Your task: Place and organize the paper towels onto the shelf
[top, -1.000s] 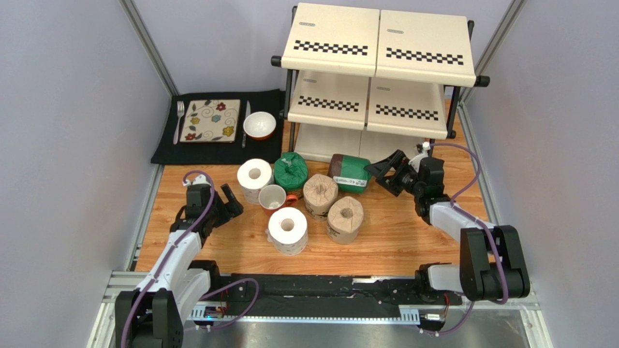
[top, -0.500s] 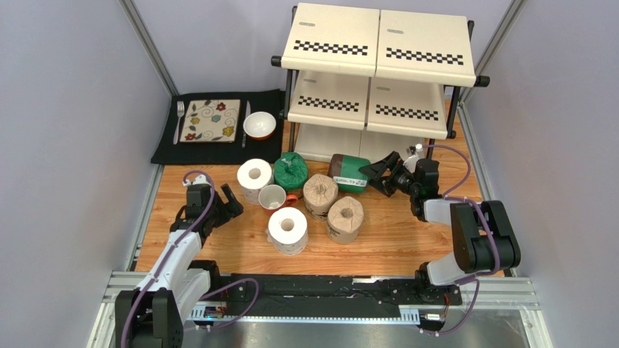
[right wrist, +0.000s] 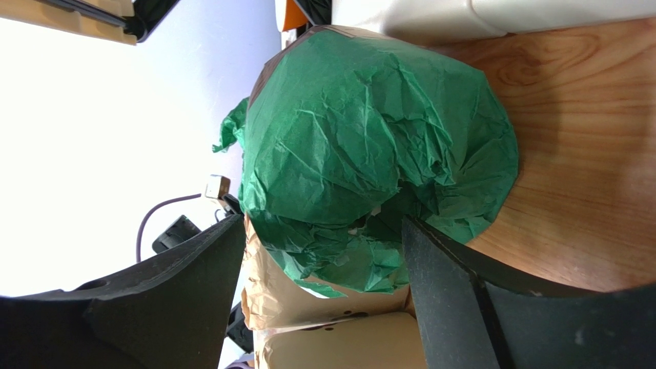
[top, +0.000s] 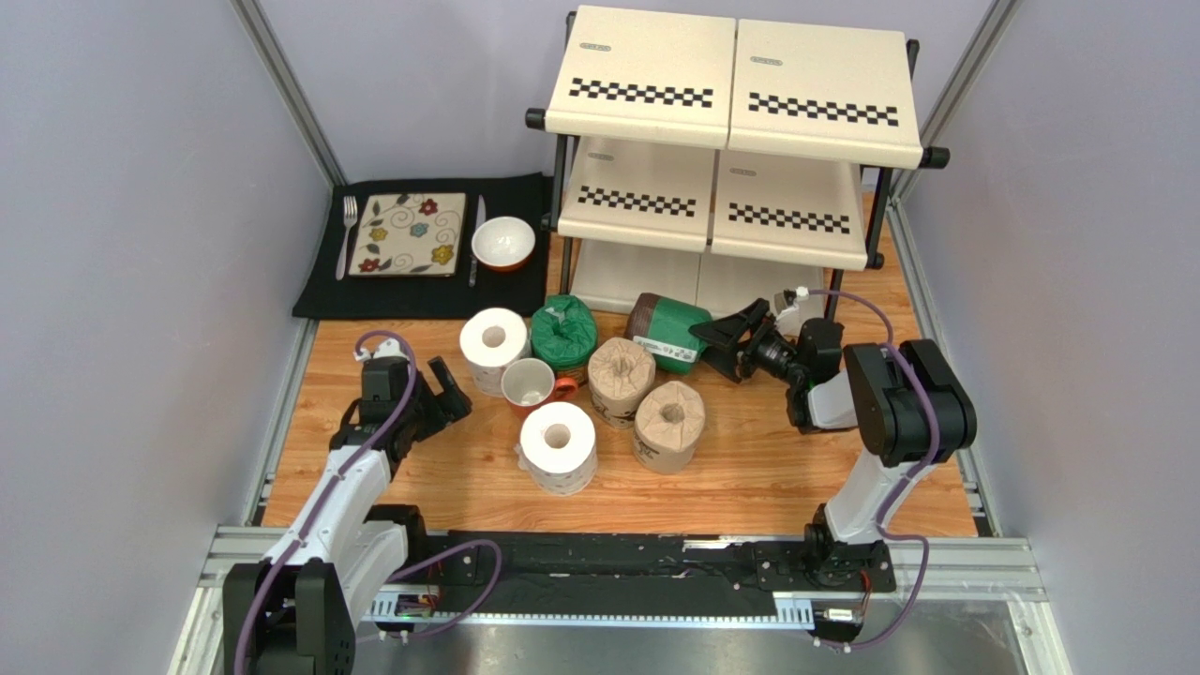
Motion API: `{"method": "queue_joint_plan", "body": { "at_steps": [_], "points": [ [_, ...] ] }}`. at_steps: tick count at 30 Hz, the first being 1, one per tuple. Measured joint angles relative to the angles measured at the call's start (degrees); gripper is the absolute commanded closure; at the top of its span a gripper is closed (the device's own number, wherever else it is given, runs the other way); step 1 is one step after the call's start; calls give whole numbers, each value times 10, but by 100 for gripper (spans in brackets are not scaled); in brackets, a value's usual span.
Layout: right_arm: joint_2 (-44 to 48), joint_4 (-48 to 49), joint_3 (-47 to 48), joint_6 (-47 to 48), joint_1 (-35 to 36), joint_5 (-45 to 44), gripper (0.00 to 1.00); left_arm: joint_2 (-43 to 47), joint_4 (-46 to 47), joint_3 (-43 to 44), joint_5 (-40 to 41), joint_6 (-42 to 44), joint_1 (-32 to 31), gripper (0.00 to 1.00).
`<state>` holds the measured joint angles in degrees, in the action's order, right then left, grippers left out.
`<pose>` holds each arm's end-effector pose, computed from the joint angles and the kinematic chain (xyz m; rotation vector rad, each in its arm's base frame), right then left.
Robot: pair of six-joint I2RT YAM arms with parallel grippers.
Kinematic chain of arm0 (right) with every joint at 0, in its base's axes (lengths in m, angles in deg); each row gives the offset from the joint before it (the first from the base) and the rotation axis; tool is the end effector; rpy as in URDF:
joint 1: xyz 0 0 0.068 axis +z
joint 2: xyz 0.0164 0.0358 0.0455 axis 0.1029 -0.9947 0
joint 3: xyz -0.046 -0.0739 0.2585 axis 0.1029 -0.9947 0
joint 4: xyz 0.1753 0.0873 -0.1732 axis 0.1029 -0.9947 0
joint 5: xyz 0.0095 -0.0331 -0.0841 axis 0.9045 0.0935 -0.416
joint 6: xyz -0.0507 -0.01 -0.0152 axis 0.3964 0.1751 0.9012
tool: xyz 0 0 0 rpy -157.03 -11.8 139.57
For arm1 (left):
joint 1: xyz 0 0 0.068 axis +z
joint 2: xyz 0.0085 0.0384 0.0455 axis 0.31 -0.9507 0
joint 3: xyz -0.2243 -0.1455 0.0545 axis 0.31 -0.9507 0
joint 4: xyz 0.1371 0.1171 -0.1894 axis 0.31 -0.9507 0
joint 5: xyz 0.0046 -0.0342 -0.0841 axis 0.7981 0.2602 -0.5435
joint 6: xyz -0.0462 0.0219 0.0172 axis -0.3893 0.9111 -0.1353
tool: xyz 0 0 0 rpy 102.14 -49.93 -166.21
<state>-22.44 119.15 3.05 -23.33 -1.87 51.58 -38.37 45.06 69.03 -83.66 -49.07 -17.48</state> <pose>0.2786 0.0444 0.1231 0.5414 1.9923 1.5419 0.1656 -0.0002 0.1583 -0.6499 2.3280 -0.3143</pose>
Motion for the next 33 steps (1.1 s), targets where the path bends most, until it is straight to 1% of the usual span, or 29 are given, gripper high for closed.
{"method": "queue_joint_plan", "body": {
  "at_steps": [3, 6, 16, 24, 30, 33],
  "points": [
    [-10, 26, 0, -11, 0, 2, 21, 0, 0, 0, 0, 0, 0, 4],
    [-10, 28, 2, -10, 0, 1, 21, 0, 0, 0, 0, 0, 0, 4],
    [-3, -23, 31, 18, 0, -10, 21, -2, 1, 1, 0, 0, 0, 4],
    [-5, -25, 52, 18, 21, -16, 22, -8, 1, 4, 1, 0, 0, 4],
    [-38, -15, 61, 9, 50, -26, 24, -8, 1, 4, 2, 0, 0, 4],
    [-63, 11, 61, -8, 56, -29, 27, -8, 1, 4, 2, 0, 0, 4]
  ]
}}
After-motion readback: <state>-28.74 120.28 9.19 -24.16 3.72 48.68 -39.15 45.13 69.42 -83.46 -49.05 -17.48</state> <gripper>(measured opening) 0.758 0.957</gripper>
